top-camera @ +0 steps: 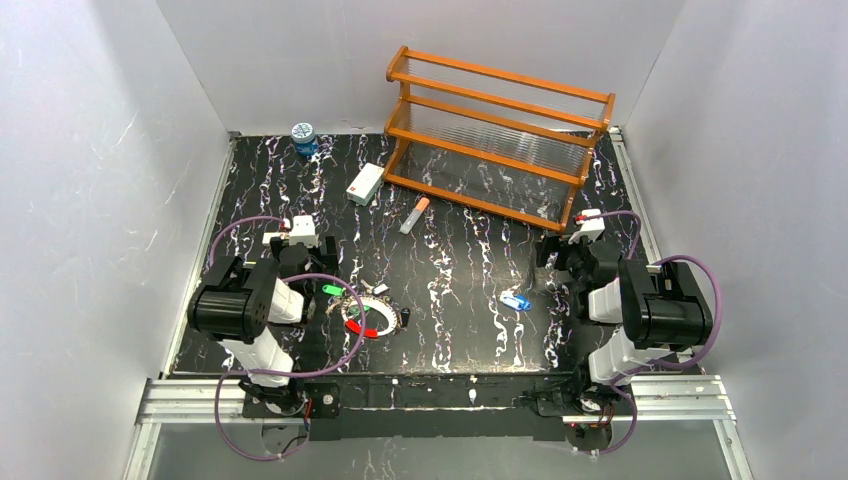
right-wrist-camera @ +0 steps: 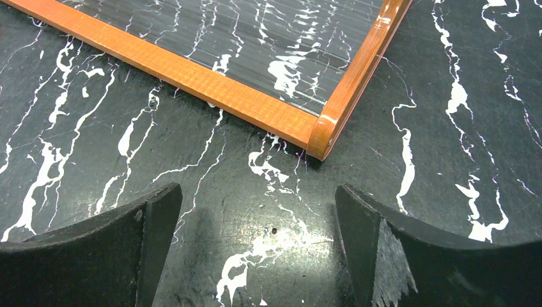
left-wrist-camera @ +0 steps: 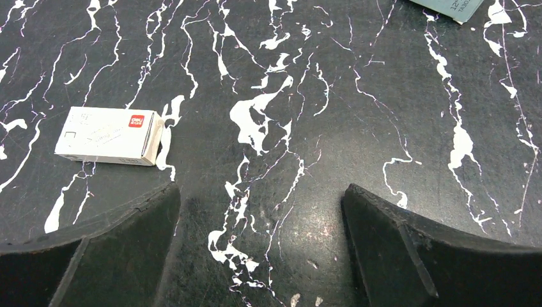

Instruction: Put the keys on the keyring

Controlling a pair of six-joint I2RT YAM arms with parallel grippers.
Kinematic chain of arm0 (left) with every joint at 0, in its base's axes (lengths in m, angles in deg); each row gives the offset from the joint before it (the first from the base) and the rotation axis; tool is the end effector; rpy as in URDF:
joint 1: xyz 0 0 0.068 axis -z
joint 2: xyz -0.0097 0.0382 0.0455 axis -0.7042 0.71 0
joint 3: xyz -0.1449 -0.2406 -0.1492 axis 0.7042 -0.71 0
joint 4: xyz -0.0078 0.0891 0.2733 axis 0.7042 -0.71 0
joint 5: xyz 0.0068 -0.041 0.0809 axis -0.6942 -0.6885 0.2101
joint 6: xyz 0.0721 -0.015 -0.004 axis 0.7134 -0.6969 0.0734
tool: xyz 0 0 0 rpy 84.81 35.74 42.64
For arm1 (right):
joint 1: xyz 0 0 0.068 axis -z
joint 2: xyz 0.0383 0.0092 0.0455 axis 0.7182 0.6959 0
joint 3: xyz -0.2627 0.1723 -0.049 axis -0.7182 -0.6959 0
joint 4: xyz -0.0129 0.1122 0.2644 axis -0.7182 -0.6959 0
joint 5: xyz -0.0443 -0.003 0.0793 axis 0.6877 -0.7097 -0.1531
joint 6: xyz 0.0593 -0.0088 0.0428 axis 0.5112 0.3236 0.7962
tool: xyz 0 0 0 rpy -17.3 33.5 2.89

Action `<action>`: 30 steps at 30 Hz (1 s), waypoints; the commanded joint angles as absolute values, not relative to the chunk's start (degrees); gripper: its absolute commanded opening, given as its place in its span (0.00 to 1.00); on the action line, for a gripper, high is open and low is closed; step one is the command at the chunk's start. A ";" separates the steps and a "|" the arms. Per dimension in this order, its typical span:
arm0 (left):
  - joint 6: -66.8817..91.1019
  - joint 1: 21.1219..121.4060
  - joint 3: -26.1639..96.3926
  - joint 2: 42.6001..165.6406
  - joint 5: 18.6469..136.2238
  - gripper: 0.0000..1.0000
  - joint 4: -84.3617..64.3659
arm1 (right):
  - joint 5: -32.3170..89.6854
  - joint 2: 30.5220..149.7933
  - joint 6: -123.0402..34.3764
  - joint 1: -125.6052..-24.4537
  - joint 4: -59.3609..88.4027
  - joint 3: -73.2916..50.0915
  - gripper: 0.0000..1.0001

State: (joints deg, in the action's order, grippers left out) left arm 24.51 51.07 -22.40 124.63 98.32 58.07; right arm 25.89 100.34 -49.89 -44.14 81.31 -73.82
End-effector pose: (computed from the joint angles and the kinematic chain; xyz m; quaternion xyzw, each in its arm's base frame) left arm 0.2841 -0.0178 0.1361 -0.0221 0.7703 0.0546 0.6349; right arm 0.2748 0.0028 0.1428 -0.0371 0.7733 0.0677 0.6293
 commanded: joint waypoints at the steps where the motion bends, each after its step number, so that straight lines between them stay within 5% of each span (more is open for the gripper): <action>1: 24.24 50.65 -21.77 124.60 98.00 0.99 58.30 | 26.56 100.33 -50.71 -43.97 84.29 -72.92 0.99; 13: 21.79 50.64 -20.93 122.39 104.57 0.98 55.38 | 26.53 100.31 -50.71 -43.97 84.29 -72.91 0.99; 18: 14.88 50.65 -6.68 108.63 109.30 0.98 20.36 | 26.55 100.31 -50.75 -43.97 84.29 -72.95 0.99; 24: 6.55 50.58 13.08 106.29 101.65 0.98 -15.02 | 26.48 100.36 -50.71 -43.97 84.29 -72.95 0.99; 30: 1.00 50.57 15.49 100.49 90.86 0.98 -22.23 | 32.55 100.66 -48.30 -43.97 81.78 -71.33 0.99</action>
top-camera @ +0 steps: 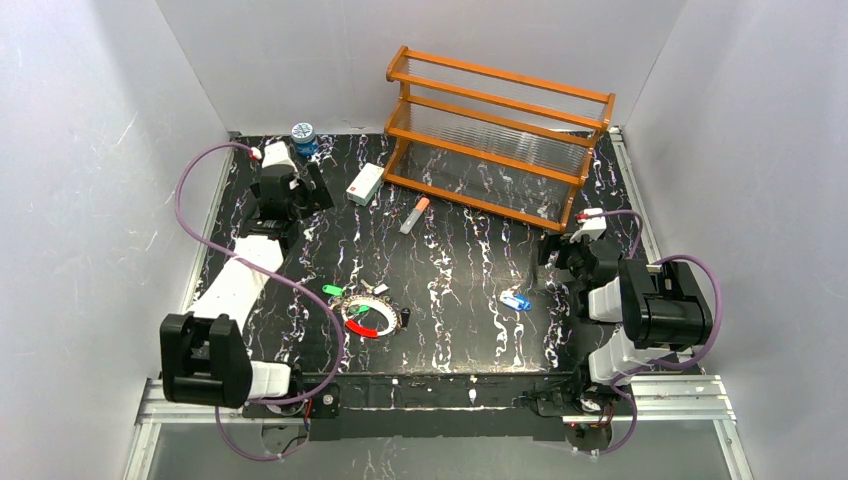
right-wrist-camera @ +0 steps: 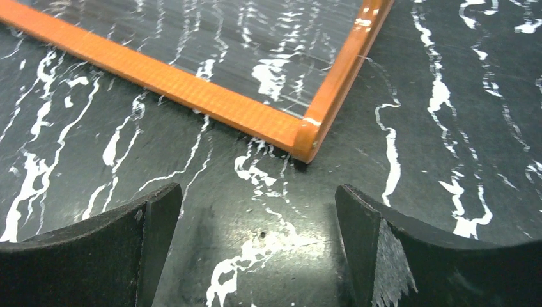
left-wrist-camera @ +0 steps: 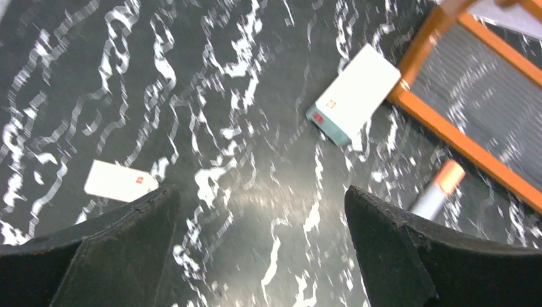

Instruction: Put the keys on the keyring

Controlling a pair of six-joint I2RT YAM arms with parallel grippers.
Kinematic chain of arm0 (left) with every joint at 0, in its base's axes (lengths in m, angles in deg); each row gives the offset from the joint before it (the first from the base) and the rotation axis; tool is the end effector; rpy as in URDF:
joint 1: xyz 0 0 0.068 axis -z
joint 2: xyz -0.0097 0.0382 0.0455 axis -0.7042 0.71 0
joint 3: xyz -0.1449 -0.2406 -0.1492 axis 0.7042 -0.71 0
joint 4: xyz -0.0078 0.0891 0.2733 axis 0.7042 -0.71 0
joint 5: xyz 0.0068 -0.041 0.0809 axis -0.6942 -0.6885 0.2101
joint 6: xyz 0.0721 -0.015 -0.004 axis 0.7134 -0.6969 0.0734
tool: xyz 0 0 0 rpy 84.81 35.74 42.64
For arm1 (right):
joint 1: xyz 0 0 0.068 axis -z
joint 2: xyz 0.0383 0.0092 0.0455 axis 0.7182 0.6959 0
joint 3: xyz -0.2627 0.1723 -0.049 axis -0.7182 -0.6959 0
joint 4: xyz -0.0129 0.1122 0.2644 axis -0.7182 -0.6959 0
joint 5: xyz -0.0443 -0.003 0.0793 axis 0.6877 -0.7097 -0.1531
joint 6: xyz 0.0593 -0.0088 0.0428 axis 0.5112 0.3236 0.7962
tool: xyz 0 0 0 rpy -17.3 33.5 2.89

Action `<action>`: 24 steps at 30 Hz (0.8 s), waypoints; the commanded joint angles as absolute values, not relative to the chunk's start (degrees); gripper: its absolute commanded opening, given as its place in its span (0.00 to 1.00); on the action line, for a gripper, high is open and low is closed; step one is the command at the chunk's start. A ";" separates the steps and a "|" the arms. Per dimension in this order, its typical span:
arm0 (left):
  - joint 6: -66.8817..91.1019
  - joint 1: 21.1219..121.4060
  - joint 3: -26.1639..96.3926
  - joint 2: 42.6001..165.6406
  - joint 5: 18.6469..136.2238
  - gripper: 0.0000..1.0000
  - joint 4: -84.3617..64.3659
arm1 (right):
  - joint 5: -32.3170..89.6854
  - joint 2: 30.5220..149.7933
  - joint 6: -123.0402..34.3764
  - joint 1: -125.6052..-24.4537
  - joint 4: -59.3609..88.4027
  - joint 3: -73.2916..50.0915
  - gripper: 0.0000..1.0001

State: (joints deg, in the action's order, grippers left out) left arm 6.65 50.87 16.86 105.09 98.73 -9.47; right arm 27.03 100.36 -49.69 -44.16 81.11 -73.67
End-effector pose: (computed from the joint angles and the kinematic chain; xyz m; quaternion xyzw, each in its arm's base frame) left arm 0.3474 -0.0232 0.3210 -0.1424 0.8031 -0.0235 0.5781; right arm 0.2756 0.0016 0.1428 -0.0295 0.7743 0.0612 0.6292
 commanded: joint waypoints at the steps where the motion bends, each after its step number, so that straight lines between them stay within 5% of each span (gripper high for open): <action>1: 0.17 50.57 14.41 99.15 89.62 0.98 -21.75 | 33.96 99.10 -47.44 -43.97 80.88 -71.15 0.99; 9: -7.46 50.57 6.63 95.87 76.35 0.98 -25.69 | 35.37 77.91 -35.39 -43.97 38.65 -57.00 0.99; 12: -10.67 50.61 2.00 94.36 69.47 0.89 -24.08 | 36.85 73.51 -26.80 -43.97 26.10 -53.86 0.99; 17: -18.58 51.62 -4.26 89.24 62.27 0.76 -20.20 | 28.47 69.61 -19.48 -43.88 17.64 -53.27 0.99; 24: -21.75 58.84 -6.01 86.60 61.82 0.75 -21.42 | 11.67 70.16 -19.71 -43.97 18.00 -53.05 0.99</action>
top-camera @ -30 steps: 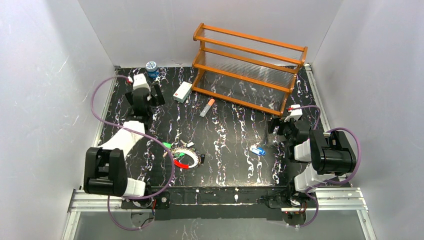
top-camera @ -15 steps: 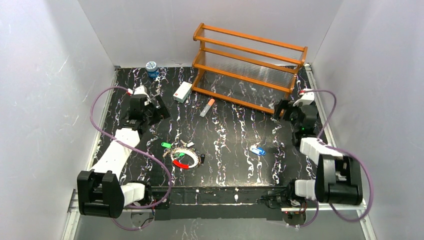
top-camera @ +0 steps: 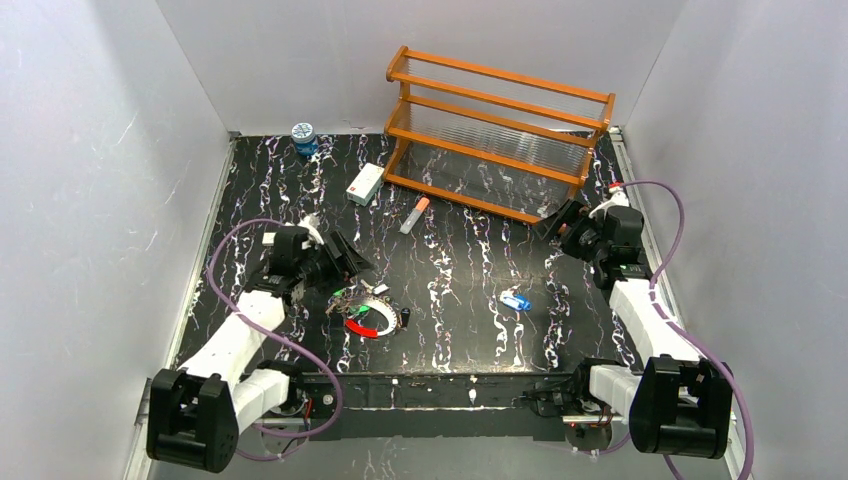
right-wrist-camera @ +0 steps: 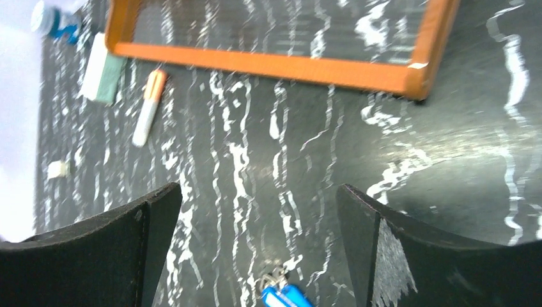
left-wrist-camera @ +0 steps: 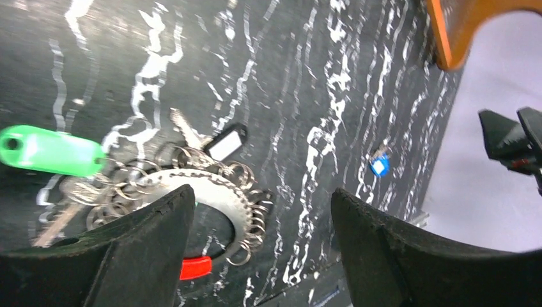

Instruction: Put the keys on the keyring

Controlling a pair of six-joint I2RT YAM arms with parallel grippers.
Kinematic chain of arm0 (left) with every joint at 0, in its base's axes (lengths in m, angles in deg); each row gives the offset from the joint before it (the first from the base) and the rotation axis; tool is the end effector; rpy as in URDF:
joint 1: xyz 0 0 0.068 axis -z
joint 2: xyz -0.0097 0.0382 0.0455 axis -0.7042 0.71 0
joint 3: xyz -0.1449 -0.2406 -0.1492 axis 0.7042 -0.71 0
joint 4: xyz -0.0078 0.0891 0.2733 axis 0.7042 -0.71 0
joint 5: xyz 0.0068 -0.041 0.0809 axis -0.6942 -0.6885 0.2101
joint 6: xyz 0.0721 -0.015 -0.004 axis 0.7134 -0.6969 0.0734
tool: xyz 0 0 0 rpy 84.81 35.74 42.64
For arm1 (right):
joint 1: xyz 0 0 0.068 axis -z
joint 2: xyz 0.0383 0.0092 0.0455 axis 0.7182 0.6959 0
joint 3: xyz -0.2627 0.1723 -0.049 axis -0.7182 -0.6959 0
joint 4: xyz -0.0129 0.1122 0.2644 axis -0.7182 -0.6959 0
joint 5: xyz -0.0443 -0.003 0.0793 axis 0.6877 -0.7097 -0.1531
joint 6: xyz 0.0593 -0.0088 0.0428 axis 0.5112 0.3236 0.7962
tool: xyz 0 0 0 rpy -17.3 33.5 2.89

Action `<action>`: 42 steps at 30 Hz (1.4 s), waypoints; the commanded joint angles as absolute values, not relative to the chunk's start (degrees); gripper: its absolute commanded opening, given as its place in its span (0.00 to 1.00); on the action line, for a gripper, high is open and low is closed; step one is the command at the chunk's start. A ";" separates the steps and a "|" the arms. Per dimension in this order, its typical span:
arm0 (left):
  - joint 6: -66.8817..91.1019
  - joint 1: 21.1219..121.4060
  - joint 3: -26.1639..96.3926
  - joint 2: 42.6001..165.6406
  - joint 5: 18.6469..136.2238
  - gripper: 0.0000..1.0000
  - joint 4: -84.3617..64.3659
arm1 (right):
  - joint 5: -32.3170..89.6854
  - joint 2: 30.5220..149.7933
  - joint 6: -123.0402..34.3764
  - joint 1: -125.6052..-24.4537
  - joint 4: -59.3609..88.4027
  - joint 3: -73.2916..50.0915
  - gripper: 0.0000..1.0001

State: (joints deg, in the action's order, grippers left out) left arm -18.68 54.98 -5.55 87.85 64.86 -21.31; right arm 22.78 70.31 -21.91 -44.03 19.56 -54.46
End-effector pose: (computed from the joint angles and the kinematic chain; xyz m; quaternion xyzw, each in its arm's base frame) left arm 0.2278 -0.0633 0.2278 -0.1658 0.8676 -0.3399 0.3229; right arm 0.2614 0.0059 0.2539 0.1615 0.8196 0.2240 0.5020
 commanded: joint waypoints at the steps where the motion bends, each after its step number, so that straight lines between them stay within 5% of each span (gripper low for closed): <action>1: -21.84 61.23 -5.90 87.07 62.52 0.75 -21.42 | 9.37 70.55 -19.04 -43.97 18.60 -53.05 0.99; 13: -22.91 71.74 -8.92 92.89 69.67 0.75 -20.25 | 2.87 76.00 -15.96 -47.21 19.98 -53.24 0.99; 24: -25.96 73.50 -13.14 96.75 72.80 0.76 -13.88 | 18.36 84.05 -22.18 -67.27 15.20 -46.73 0.99; 34: -29.48 79.39 -9.01 113.46 73.52 0.75 8.15 | 24.74 82.17 -19.81 -67.93 17.63 -50.17 0.99; 42: -27.56 86.11 -1.74 120.52 75.11 0.73 10.35 | 15.41 80.38 -21.50 -67.79 20.03 -52.05 0.99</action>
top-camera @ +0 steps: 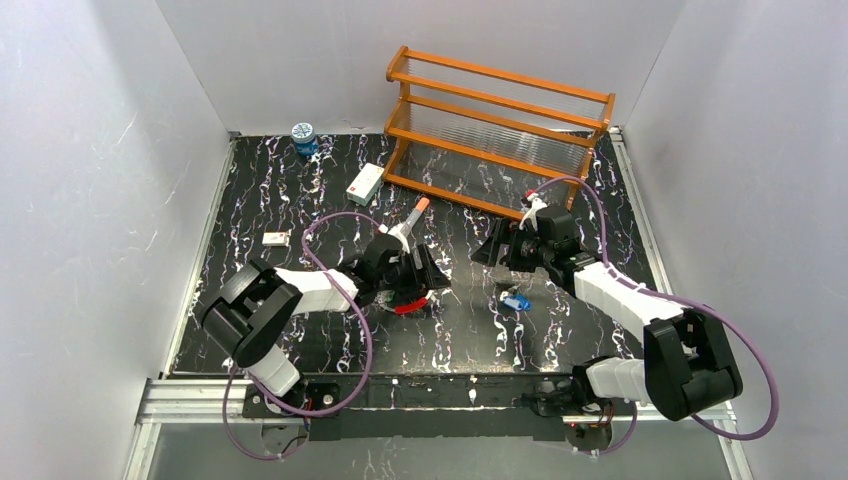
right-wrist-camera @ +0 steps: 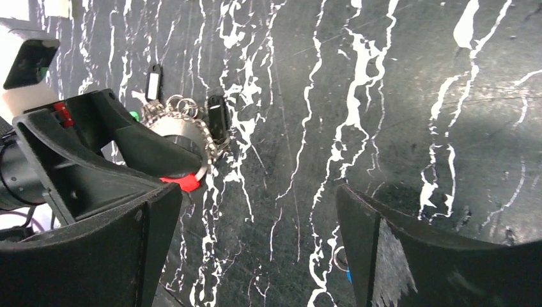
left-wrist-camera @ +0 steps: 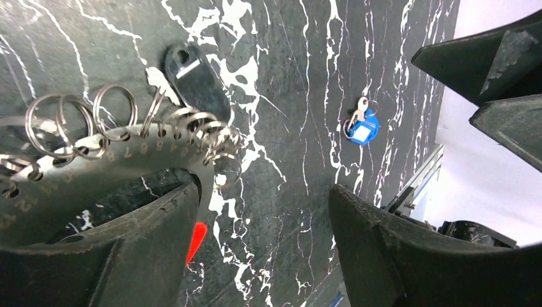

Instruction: Put the keys on the keyring

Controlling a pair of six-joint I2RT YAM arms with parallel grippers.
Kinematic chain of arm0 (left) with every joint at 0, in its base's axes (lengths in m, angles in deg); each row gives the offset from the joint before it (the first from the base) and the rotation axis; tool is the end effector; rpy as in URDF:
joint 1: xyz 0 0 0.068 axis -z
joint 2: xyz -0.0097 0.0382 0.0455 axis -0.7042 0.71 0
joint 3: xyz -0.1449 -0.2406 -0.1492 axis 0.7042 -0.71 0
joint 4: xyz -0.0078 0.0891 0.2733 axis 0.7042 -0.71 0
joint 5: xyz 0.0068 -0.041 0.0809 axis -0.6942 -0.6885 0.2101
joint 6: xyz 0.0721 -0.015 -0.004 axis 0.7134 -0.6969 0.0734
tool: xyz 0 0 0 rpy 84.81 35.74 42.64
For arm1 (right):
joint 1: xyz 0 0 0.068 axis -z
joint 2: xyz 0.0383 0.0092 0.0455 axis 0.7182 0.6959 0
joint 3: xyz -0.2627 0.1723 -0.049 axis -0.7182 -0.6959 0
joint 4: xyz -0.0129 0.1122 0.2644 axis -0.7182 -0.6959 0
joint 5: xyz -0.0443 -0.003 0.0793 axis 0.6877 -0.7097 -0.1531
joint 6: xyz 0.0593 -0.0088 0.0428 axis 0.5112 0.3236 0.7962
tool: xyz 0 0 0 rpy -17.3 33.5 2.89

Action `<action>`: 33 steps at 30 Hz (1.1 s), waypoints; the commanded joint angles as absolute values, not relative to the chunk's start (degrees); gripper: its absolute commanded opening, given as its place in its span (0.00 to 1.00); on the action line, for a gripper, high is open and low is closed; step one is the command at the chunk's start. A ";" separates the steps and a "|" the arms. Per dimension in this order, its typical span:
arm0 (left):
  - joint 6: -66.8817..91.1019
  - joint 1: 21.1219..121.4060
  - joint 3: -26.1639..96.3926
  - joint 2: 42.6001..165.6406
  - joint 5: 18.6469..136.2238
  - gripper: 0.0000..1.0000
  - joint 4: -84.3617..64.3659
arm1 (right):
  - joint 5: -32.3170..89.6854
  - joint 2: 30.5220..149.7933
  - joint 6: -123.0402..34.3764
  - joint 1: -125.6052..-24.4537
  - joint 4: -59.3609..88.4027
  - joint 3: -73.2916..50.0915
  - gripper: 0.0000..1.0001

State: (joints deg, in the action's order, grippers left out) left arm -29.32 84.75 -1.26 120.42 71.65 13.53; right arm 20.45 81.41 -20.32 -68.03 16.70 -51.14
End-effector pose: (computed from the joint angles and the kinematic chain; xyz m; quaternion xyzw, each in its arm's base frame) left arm 0.2565 -0.2346 0.1641 -0.0371 0.8621 -0.4314 0.2632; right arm 0.2629 0.1251 0.2207 0.0026 0.8795 0.3145 0.3572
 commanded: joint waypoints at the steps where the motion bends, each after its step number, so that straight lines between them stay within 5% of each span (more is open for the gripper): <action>1: -26.58 86.11 -1.64 119.09 76.55 0.73 8.65 | 13.96 80.65 -21.48 -67.79 21.21 -52.57 0.99; 16: -22.40 85.74 -3.80 88.05 111.93 0.77 -32.36 | 11.68 99.94 -28.38 -77.74 17.21 -38.07 0.99; 23: -33.15 85.63 -14.42 78.97 107.88 0.75 -32.71 | 13.51 108.88 -31.02 -84.56 15.23 -30.13 0.89; 33: -33.92 85.63 -18.48 87.21 102.27 0.52 -17.23 | 15.96 112.82 -31.90 -88.08 13.39 -29.55 0.71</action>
State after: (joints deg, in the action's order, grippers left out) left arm -33.39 85.74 -18.20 82.06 103.94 -21.07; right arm 14.52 112.14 -30.66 -87.92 16.15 -30.05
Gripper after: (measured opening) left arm 0.549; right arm 0.743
